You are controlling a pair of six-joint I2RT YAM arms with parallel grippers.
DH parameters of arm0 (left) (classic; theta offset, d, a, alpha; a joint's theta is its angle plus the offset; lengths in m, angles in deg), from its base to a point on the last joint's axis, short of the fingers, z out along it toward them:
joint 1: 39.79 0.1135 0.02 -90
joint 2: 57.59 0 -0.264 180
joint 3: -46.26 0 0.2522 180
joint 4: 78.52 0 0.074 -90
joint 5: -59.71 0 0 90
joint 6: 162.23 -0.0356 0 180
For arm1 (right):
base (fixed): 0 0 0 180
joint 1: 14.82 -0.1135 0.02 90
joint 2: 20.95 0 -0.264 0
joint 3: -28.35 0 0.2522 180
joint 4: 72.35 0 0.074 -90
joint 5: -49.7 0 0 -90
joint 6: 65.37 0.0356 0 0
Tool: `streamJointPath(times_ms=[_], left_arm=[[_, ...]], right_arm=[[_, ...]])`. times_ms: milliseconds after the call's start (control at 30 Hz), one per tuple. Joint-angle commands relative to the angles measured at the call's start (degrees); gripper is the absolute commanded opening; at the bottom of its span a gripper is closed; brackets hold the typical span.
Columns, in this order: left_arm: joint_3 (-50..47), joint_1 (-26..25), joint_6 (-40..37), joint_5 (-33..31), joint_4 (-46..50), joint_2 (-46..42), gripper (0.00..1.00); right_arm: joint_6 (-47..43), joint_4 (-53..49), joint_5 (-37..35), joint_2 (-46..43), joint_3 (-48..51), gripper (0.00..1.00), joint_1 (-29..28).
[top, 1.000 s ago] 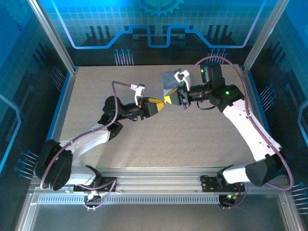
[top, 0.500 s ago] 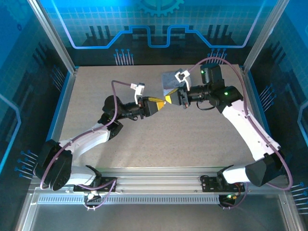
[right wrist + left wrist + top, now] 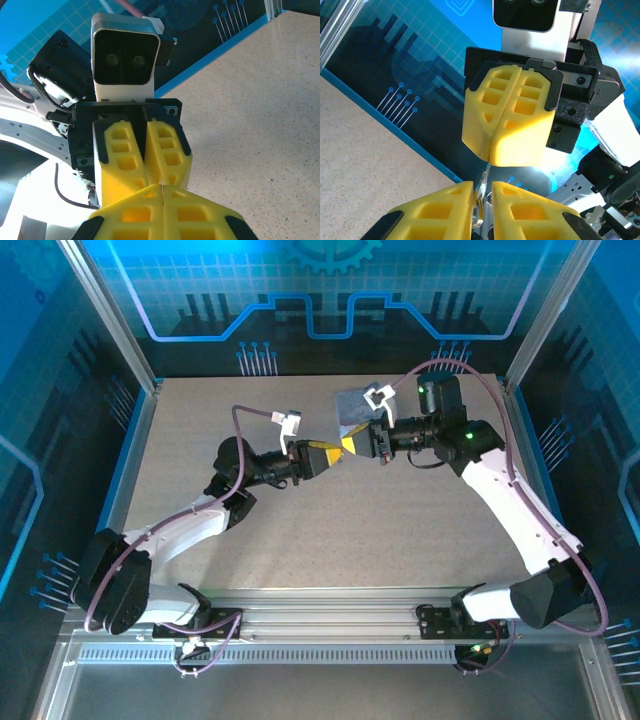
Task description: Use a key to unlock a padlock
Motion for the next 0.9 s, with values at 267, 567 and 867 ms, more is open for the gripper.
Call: streamJointPath(times_ms=[267,567,867], left_arm=[[1.89,-0.16,0.18,0.19,-1.41,0.51,0.00],[-0.37,1.02,-8.21,-6.38,13.41,-5.15,0.00],[-0.50,1.07,-18.88,-14.31,35.75,-11.21,0.00]], right_arm=[[3.24,3.92,-1.19,-0.99,1.77,0.00,-0.01],[8.34,2.50,-14.94,-0.41,2.42,0.58,0.00],[14.77,-2.99,-39.30,9.52,-0.83,0.61,-0.35]])
